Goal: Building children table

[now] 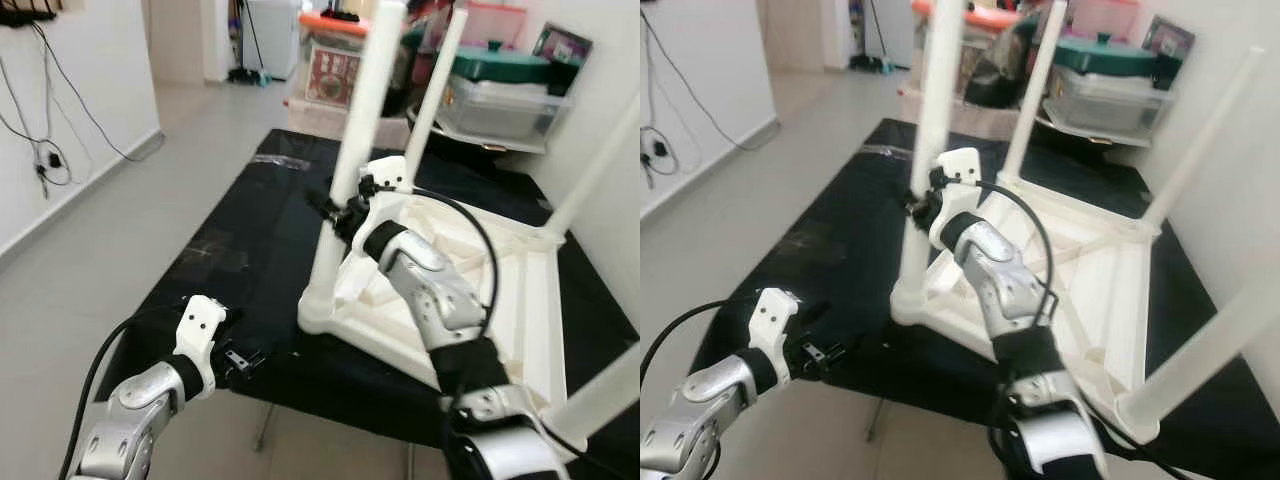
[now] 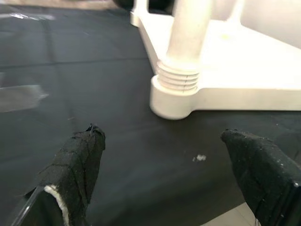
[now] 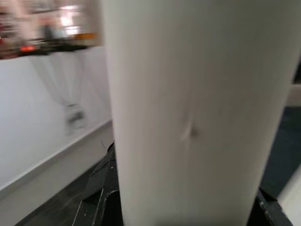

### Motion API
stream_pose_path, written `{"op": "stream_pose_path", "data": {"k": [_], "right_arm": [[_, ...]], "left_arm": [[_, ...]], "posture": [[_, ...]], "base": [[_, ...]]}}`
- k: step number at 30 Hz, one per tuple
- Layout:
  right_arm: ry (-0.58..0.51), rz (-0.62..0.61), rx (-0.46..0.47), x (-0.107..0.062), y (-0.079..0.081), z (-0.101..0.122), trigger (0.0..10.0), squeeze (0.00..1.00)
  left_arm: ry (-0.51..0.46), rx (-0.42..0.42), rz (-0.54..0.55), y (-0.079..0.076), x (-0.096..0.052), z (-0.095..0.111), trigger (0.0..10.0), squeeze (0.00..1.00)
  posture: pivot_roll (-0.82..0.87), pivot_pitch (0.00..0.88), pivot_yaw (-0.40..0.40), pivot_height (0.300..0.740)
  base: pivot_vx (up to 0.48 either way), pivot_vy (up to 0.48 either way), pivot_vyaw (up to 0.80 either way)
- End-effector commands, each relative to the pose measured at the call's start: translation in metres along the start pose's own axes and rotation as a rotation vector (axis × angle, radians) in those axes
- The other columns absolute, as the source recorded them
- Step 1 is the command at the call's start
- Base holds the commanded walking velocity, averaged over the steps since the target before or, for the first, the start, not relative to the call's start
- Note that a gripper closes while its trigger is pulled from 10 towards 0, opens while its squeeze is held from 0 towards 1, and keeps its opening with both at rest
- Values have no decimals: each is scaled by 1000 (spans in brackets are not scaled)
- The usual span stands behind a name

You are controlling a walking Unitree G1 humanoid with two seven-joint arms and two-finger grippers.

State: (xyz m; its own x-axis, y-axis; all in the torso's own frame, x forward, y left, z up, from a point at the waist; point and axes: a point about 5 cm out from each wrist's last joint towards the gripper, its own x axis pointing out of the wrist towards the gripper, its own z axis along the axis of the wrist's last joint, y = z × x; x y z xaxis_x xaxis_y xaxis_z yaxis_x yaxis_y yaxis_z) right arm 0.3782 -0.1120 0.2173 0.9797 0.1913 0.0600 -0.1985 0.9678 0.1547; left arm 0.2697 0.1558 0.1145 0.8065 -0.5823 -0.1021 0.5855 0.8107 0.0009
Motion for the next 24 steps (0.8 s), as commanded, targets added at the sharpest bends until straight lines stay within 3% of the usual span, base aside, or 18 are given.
{"op": "stream_pose_path", "data": {"k": [1, 2, 4, 8, 9, 10, 11, 13, 14, 15, 16, 17, 18, 22, 23, 24], "right_arm": [[176, -403, 82, -22, -57, -49, 0, 0], [192, -521, 95, -34, -66, -58, 0, 0], [202, -588, 99, -43, -70, -64, 0, 0], [222, -560, 95, -50, -58, -68, 0, 0], [231, -533, 94, -50, -51, -69, 4353, 0], [231, -533, 94, -50, -51, -69, 4353, 0], [233, -512, 91, -48, -45, -68, 10000, 0], [226, -463, 84, -44, -39, -64, 10000, 0], [161, -394, 92, -36, -33, -52, 10000, 604], [161, -394, 92, -36, -33, -52, 10000, 604], [136, -374, 106, -32, -33, -45, 10000, 1000], [136, -374, 106, -32, -33, -45, 10000, 1000], [57, -252, 105, -17, -37, -17, 10000, 345], [38, -199, 105, -14, -37, -9, 10000, 345], [22, -149, 107, -12, -38, -2, 10000, 0], [10, -66, 134, -10, -38, 6, 10000, 0]], "left_arm": [[5, 6, -14, -3, 2, -1, 10000, 0], [5, 8, -14, -2, 2, 0, 10000, 0], [7, 10, -13, -1, 1, 0, 10000, 0], [12, 10, -14, 0, 0, -1, 10000, 0], [14, 9, -15, -1, 0, -2, 10000, 0], [14, 9, -15, -1, 0, -2, 10000, 0], [14, 9, -18, -1, 0, -2, 10000, 0], [13, 8, -19, -2, 1, -1, 10000, 0], [10, 8, -19, -1, 2, -1, 10000, 0], [10, 8, -19, -1, 2, -1, 10000, 0], [9, 7, -17, -1, 2, 0, 10000, 0], [9, 7, -17, -1, 2, 0, 10000, 0], [10, 5, -14, -1, 1, -1, 10000, 0], [10, 4, -14, -2, 1, -1, 10000, 0], [11, 4, -14, -2, 1, -1, 10000, 0], [10, 4, -14, -2, 1, -1, 10000, 0]], "posture": [[98, 0, -127, 740], [96, 0, -125, 740], [95, 0, -124, 740], [85, 0, -116, 740], [83, 0, -115, 740], [83, 0, -115, 740], [83, 0, -115, 740], [85, 0, -118, 740], [87, 0, -120, 740], [87, 0, -120, 740], [87, 0, -120, 740], [87, 0, -120, 740], [90, 0, -125, 740], [90, 0, -124, 740], [91, 0, -126, 740], [95, 0, -129, 740]], "base": [[0, 0, 0], [0, 0, 0], [0, 0, 0], [0, 0, 0], [0, 0, 0], [0, 0, 0], [0, 0, 0], [0, 0, 0], [0, 0, 0], [0, 0, 0], [0, 0, 0], [0, 0, 0], [0, 0, 0], [0, 0, 0], [0, 0, 0], [0, 0, 0]]}}
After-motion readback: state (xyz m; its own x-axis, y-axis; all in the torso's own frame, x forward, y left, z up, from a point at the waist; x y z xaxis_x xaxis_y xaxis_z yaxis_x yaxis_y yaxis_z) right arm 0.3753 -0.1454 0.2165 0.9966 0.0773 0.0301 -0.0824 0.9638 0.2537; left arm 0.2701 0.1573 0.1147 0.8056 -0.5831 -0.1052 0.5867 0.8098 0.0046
